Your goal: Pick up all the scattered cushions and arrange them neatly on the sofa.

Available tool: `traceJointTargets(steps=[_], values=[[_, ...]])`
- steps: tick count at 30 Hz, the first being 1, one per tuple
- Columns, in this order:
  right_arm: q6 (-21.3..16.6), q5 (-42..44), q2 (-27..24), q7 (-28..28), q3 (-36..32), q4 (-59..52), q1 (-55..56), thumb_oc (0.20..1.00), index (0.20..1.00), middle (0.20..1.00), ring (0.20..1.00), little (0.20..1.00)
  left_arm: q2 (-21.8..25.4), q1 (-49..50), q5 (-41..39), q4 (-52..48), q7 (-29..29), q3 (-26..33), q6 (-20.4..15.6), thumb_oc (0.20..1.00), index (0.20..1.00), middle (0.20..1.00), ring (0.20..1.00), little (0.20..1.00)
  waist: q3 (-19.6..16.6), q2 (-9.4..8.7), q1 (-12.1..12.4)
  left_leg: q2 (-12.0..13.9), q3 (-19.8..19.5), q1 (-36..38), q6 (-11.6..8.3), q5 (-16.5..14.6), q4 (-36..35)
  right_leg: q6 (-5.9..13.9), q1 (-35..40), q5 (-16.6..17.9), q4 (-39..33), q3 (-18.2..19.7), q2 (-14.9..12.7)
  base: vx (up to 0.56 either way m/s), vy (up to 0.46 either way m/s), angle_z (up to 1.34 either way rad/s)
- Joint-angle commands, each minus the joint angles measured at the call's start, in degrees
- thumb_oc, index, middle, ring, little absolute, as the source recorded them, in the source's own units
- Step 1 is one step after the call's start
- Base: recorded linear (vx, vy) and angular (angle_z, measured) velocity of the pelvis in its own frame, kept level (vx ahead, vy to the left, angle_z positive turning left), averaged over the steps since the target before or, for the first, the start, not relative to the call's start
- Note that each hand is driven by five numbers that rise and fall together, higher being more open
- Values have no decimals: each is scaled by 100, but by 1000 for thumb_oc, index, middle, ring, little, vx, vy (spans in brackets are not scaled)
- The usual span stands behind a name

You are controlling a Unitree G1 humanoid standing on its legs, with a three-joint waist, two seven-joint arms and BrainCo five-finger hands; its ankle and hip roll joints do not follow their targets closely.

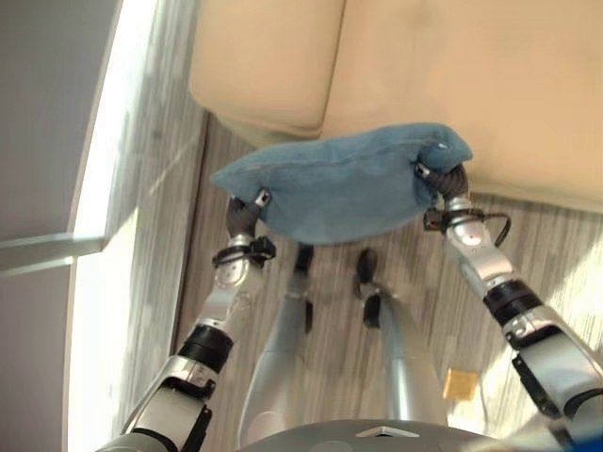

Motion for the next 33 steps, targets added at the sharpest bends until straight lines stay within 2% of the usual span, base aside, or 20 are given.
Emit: traceJointTargets(steps=[1,8,10,11,12,15,16,18,19,22,23,24,26,29,30,31,33], values=[[-479,-361,228,280,-41,-639,-871,200,200,200,200,200,97,-1360,576,-168,-438,-110,-272,200,200,200,200,200,798,111,-41,32,-56,326,-26,-284,-46,685,667,811,-1206,-352,-382,-43,30,-14],[-370,-633,444,644,-320,-1064,748,200,200,200,200,200,-109,-45,608,-609,-804,-146,-158,200,200,200,200,200,547,102,-12,37,37,2027,63,-451,-426,700,2551,807,-1814,-358,-406,77,9,0],[-362,-640,476,691,-378,-1113,935,200,200,200,200,200,-118,102,666,-651,-835,-128,-154,200,200,200,200,200,491,104,-13,38,43,2207,86,-481,-466,710,2759,809,-1897,-347,-396,174,45,0],[-340,-635,475,818,-660,-1278,1583,200,200,200,200,200,-60,611,734,-841,-965,-70,-70,200,200,200,200,200,227,105,-36,37,118,2881,158,-588,-654,750,3444,841,-2210,-223,-362,263,109,-5],[-314,-664,464,896,-773,-1365,1865,200,200,200,200,200,-23,866,770,-914,-1045,-11,-25,200,200,200,200,200,74,111,-55,38,190,3205,206,-648,-774,793,3730,902,-2421,-116,-339,293,139,-21],[-247,-726,480,1049,-939,-1503,2300,200,200,200,200,200,-19,1369,858,-1005,-1187,93,77,200,200,200,200,200,-178,116,-46,64,411,3728,281,-697,-1020,893,4075,1046,-2721,35,-310,140,103,-68],[-229,-786,473,1084,-966,-1516,2405,200,200,200,200,200,14,1545,885,-1023,-1299,142,103,200,200,200,200,200,-258,132,27,107,584,3911,289,-716,-1096,990,4197,1042,-2747,-37,-310,98,16,-122],[-149,-860,496,1206,-1009,-1508,2615,200,200,200,200,200,56,1842,931,-1072,-1391,253,171,200,200,200,200,200,-352,165,149,259,881,4305,239,-675,-1336,1046,4342,1016,-2667,-339,-323,111,-122,-182],[-109,-898,508,1267,-1049,-1517,2812,200,200,200,200,200,44,2007,1013,-1031,-1465,263,224,200,200,200,200,200,-428,171,183,389,999,4536,116,-548,-1536,1030,4575,902,-2700,-692,-295,151,-308,-114],[-154,-778,450,1159,-1201,-1574,2954,200,200,200,200,200,-48,1859,1045,-812,-1448,163,217,200,200,200,200,200,-495,187,34,624,895,4478,-208,-286,-1547,855,4845,704,-2872,-951,-162,96,-330,42],[-146,-744,438,1148,-1227,-1581,2995,200,200,200,200,200,-62,1850,1054,-801,-1455,147,215,200,200,200,200,200,-518,182,0,671,888,4451,-237,-272,-1495,826,4904,685,-2923,-1016,-141,46,-212,92],[-122,-725,391,1146,-1219,-1570,3019,200,200,200,200,200,-50,1848,1068,-841,-1424,180,192,200,200,200,200,200,-467,146,18,633,663,4353,-215,-277,-1154,753,4967,682,-2956,-986,-112,45,-167,70],[-112,-723,349,1252,-1210,-1587,3063,200,200,200,200,200,-90,1987,1010,-938,-1444,266,202,200,200,200,200,200,-495,77,62,214,139,4198,-53,-558,-1035,721,5008,721,-3075,-822,-57,89,-128,9],[-89,-657,376,1298,-1191,-1577,3078,200,200,200,200,200,-98,2038,996,-920,-1457,347,260,200,200,200,200,200,-559,41,125,-196,52,4035,126,-639,-1038,716,4996,764,-3126,-659,-26,110,-2,-34],[-98,-644,398,1324,-1171,-1547,3028,200,200,200,200,200,-98,2051,1000,-943,-1480,408,268,200,200,200,200,200,-546,31,205,-456,-99,3818,180,-617,-947,713,4951,792,-3112,-511,31,91,87,-46],[-87,-665,420,1340,-1114,-1494,2948,200,200,200,200,200,-78,2097,972,-1009,-1530,460,273,200,200,200,200,200,-535,59,319,-574,-219,3721,230,-607,-870,690,4908,746,-3021,-321,129,94,120,-61],[-69,-692,463,1384,-1054,-1453,2908,200,200,200,200,200,-47,2187,955,-1041,-1561,523,273,200,200,200,200,200,-523,61,413,-604,-345,3791,281,-621,-843,664,4916,657,-2855,-170,180,139,133,-150]])
